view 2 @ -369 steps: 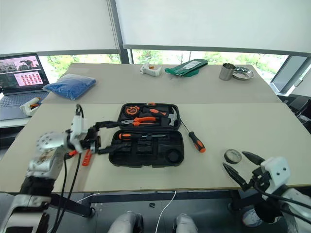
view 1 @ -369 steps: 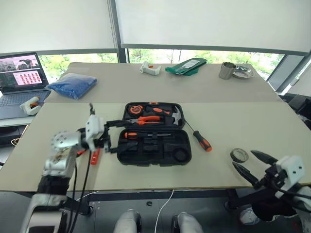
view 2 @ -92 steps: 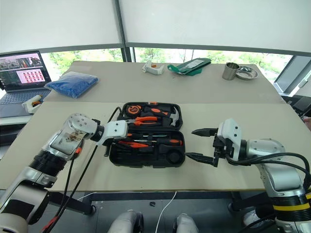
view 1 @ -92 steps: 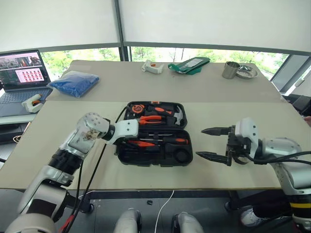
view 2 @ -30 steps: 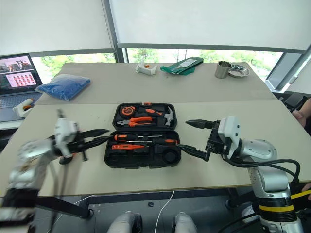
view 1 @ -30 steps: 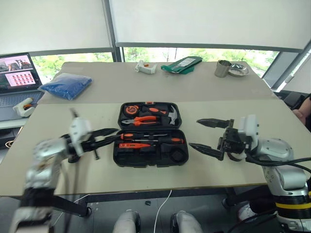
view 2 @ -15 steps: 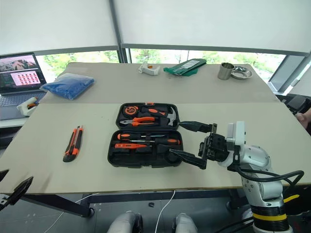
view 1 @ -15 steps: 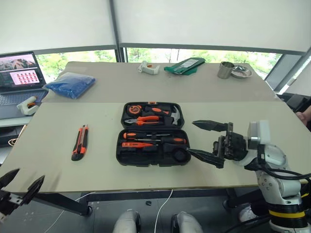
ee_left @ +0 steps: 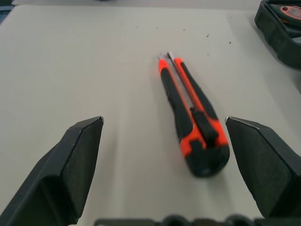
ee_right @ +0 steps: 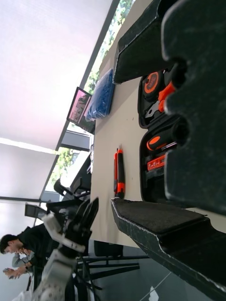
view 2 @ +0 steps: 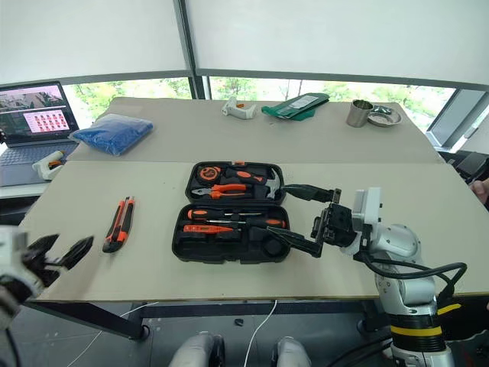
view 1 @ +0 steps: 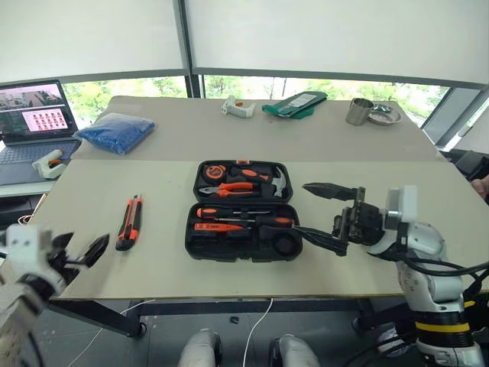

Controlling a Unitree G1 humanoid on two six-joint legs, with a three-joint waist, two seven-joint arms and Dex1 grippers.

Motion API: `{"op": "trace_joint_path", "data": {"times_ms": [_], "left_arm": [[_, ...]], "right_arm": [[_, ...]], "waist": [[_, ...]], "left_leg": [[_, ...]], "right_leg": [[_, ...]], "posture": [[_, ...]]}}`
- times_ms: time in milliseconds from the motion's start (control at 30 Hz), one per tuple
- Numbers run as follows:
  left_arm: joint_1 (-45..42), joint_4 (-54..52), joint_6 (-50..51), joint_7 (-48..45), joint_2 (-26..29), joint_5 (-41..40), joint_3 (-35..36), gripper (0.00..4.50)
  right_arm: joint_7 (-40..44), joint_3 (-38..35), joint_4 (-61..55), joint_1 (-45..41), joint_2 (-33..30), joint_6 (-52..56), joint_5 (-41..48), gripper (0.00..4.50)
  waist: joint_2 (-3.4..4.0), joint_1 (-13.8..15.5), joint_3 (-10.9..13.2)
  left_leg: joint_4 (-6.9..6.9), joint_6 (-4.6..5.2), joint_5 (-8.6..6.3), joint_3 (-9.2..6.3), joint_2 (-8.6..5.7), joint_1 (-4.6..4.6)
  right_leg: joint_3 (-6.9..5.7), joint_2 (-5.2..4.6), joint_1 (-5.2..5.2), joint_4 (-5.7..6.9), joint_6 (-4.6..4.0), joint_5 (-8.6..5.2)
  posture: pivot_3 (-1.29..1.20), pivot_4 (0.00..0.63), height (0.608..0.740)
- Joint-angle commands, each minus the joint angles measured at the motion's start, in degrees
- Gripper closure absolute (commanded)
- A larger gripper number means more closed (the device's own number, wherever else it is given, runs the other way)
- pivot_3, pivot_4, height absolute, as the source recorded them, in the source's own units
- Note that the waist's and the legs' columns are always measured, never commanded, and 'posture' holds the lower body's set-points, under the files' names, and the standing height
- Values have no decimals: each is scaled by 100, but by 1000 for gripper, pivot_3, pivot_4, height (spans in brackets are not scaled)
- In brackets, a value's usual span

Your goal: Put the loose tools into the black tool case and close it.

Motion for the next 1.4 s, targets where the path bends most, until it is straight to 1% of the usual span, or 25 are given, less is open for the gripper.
{"op": "trace_joint_path", "data": {"times_ms": [33,100,167,233,333,400,433,567,633,667,700,767,800,833,867,900,933,967,1000,1033,1067,1133,1233,1333,1400], "left_arm": [[-829,26,726,735,-73,195,-561,47],[-1249,172,890,1026,-217,378,-823,47],[-1575,508,752,1237,-341,716,-1120,47],[-1789,786,740,1280,-420,883,-1318,47],[-2048,1138,1014,1499,-536,1063,-1448,47],[-2131,1242,1101,1699,-645,1148,-1342,553],[-2129,1231,1136,1709,-693,1149,-1321,646],[-2062,1254,1194,1489,-738,1131,-1440,2213],[-2080,1297,994,1335,-679,1176,-1450,2853],[-2096,1310,904,1276,-661,1201,-1442,2840],[-2141,1285,589,1106,-651,1205,-1424,2840],[-2406,1207,356,622,-687,786,-1156,2840],[-2566,1115,197,122,-580,534,-1139,2840],[-2696,988,45,-530,-346,339,-1246,2840],[-2782,930,-87,-987,-170,249,-1354,2840],[-2899,849,-141,-1583,127,196,-1610,2840],[-2984,831,-168,-1950,316,180,-1787,2840],[-2933,613,-558,-2923,857,419,-2395,2840],[-2888,460,-862,-3626,1246,600,-2832,2840],[-2983,374,-1174,-4157,1466,806,-3300,2840],[-3131,364,-1365,-4476,1508,891,-3617,2840],[-3499,530,-1712,-4761,1306,1085,-4108,2840],[-3876,1005,-2241,-4977,1032,1677,-4716,2840],[-4203,1536,-2620,-4965,719,2207,-5132,2840],[-4341,1773,-2753,-4988,574,2427,-5295,2840]], "right_arm": [[67,27,-75,-120,-47,-86,-33,0],[73,59,-60,-153,-51,-83,-56,0],[44,76,-46,-202,-38,-69,-70,0],[27,79,-31,-238,-27,-60,-76,0],[11,98,-32,-264,-16,-47,-74,0],[14,107,-63,-260,-24,-47,-66,0],[-16,89,-78,-255,-23,-44,-57,0],[-98,48,-75,-243,-16,-70,-47,0],[-107,45,-78,-236,-24,-89,-45,0],[-113,46,-75,-239,-25,-94,-47,0],[-120,42,-76,-242,-29,-97,-50,0],[-132,24,-87,-252,-61,-82,-55,0],[-120,-1,-90,-260,-104,-63,-49,0],[-103,-45,-110,-262,-175,-14,-23,0],[-91,-70,-109,-278,-225,19,-6,0],[-55,-122,-109,-288,-332,92,35,0],[-31,-150,-92,-306,-405,137,62,0],[52,-194,-78,-279,-553,200,95,0],[111,-223,-73,-255,-658,242,120,0],[246,-246,-55,-182,-808,237,94,0],[358,-255,-34,-119,-935,227,58,0],[482,-288,-35,24,-1121,227,19,0],[433,-374,-153,190,-1243,307,44,0],[321,-511,-353,467,-1332,384,62,0],[244,-595,-503,671,-1364,419,62,0]], "waist": [[-1,-20,1],[-2,-22,1],[-2,-36,1],[-2,-57,1],[-3,-79,2],[-3,-75,2],[-3,-75,2],[-3,-76,1],[-3,-76,1],[-2,-76,1],[-3,-76,1],[-3,-57,2],[-7,-45,4],[-13,-19,8],[-20,-3,12],[-26,2,16],[-28,3,17],[-26,1,16],[-26,-5,16],[-16,-10,12],[-1,-11,7],[22,11,2],[8,57,10],[7,59,11],[7,68,11]], "left_leg": [[0,1,0,1,0,0],[0,-1,3,-2,0,-1],[0,-3,4,-1,1,1],[0,-6,5,-2,1,2],[0,-6,6,-2,2,2],[0,-6,7,-4,2,2],[0,-6,7,-4,2,2],[0,-7,7,-6,1,3],[0,-8,6,-5,1,4],[0,-8,6,-5,1,4],[0,-8,6,-5,1,4],[0,-8,6,-5,0,4],[0,-9,6,-5,0,3],[0,-10,7,-5,1,2],[0,-14,8,-7,0,-7],[0,-16,10,-7,1,-10],[0,-17,10,-5,1,-12],[0,-17,10,-3,0,-15],[0,-16,9,0,-4,-14],[-1,-16,9,3,-4,-16],[-7,-12,7,11,-6,-9],[-9,-2,0,22,-15,-7],[-6,0,4,24,-7,-13],[-5,37,33,23,-5,-12],[-4,38,34,17,-5,-12]], "right_leg": [[1,2,0,0,2,1],[0,12,3,1,2,1],[1,14,8,1,3,1],[0,15,7,3,2,1],[1,18,7,3,2,1],[-1,17,7,4,2,1],[-1,17,8,4,2,1],[1,15,9,4,2,1],[1,15,9,4,2,1],[1,14,10,4,2,1],[1,14,9,4,1,1],[-1,13,9,4,1,2],[-2,13,9,3,1,2],[-3,12,8,3,0,2],[-8,11,4,1,-3,4],[-9,11,0,2,-4,4],[-8,11,-2,0,-8,5],[-7,11,-4,-3,-12,3],[-3,5,-5,-3,-15,1],[-4,6,-6,-8,-16,0],[1,2,-5,-12,-16,0],[7,-5,-4,-15,-11,-5],[5,14,-3,-8,2,-9],[6,19,-6,2,4,-7],[8,20,-7,2,4,-7]], "posture": [[0,150,740],[0,150,740],[0,150,740],[0,150,740],[0,150,740],[0,150,740],[0,150,740],[0,150,740],[0,150,740],[0,150,740],[0,150,740],[0,150,740],[0,150,740],[0,150,740],[0,150,740],[0,150,740],[0,150,740],[0,150,740],[0,150,740],[0,150,740],[0,150,740],[0,150,740],[0,150,740],[0,150,740],[0,150,740]]}}
